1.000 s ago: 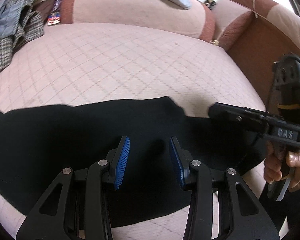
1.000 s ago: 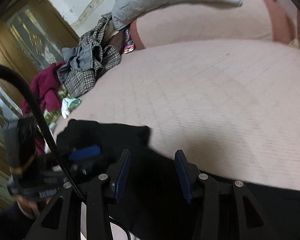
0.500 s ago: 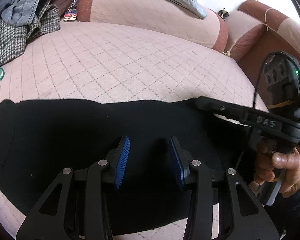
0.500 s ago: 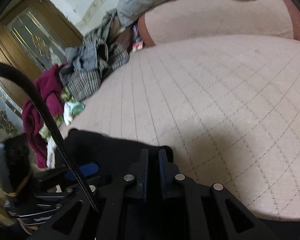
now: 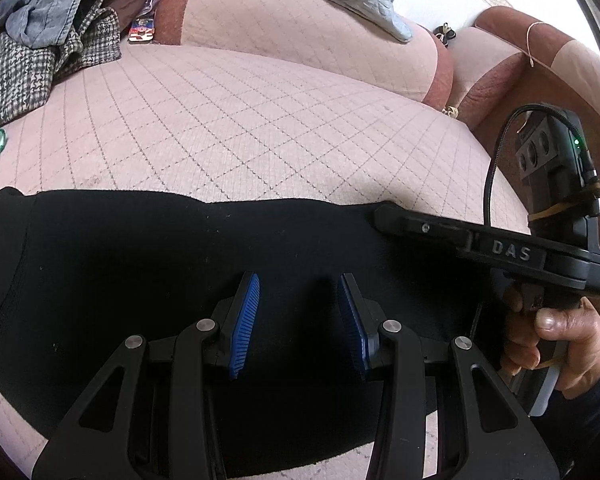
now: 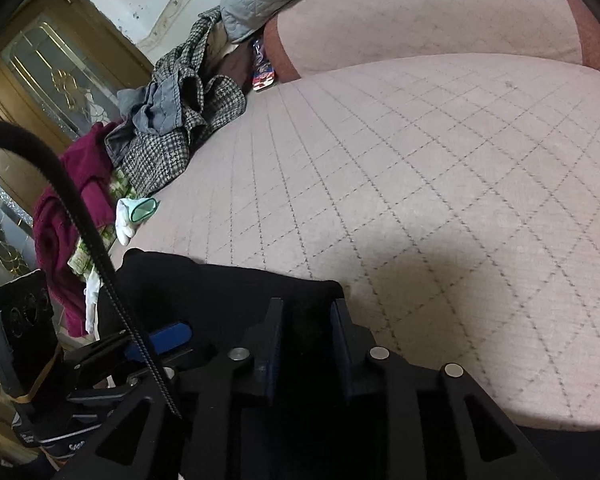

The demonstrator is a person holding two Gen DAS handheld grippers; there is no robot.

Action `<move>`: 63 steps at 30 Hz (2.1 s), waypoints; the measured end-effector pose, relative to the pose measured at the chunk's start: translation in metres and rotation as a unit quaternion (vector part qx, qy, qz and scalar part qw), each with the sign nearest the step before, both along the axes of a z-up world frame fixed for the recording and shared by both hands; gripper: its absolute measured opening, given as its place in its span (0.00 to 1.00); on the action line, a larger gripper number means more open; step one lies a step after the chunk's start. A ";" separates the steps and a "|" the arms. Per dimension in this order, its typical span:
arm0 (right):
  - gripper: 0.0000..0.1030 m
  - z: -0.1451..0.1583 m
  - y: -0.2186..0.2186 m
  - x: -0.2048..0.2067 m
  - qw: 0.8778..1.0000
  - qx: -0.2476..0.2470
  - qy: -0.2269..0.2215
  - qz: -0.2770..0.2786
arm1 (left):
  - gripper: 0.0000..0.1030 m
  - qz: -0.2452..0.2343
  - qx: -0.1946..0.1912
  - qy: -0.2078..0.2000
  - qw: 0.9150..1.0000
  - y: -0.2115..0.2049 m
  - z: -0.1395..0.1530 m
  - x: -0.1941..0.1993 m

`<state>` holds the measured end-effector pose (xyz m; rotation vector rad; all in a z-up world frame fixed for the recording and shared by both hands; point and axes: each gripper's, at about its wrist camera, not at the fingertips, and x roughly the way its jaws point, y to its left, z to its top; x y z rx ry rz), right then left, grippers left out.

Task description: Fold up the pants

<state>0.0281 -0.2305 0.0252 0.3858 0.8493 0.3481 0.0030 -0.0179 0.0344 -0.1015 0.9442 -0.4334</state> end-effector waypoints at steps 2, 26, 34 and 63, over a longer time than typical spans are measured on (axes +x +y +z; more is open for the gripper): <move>0.09 0.003 0.000 -0.002 1.000 -0.004 -0.019 -0.006 | 0.39 0.001 0.000 -0.003 1.000 -0.001 0.000 0.000; 0.13 -0.015 0.002 -0.001 0.998 -0.035 -0.025 -0.040 | 0.39 0.068 0.060 -0.043 0.995 0.000 -0.006 0.002; 0.31 -0.002 0.006 -0.014 0.997 -0.052 -0.016 -0.045 | 0.40 0.061 0.080 -0.056 0.993 -0.002 -0.004 -0.002; 0.34 0.008 0.081 -0.009 0.995 -0.092 -0.043 0.022 | 0.46 0.287 0.095 -0.028 0.953 0.117 0.000 0.008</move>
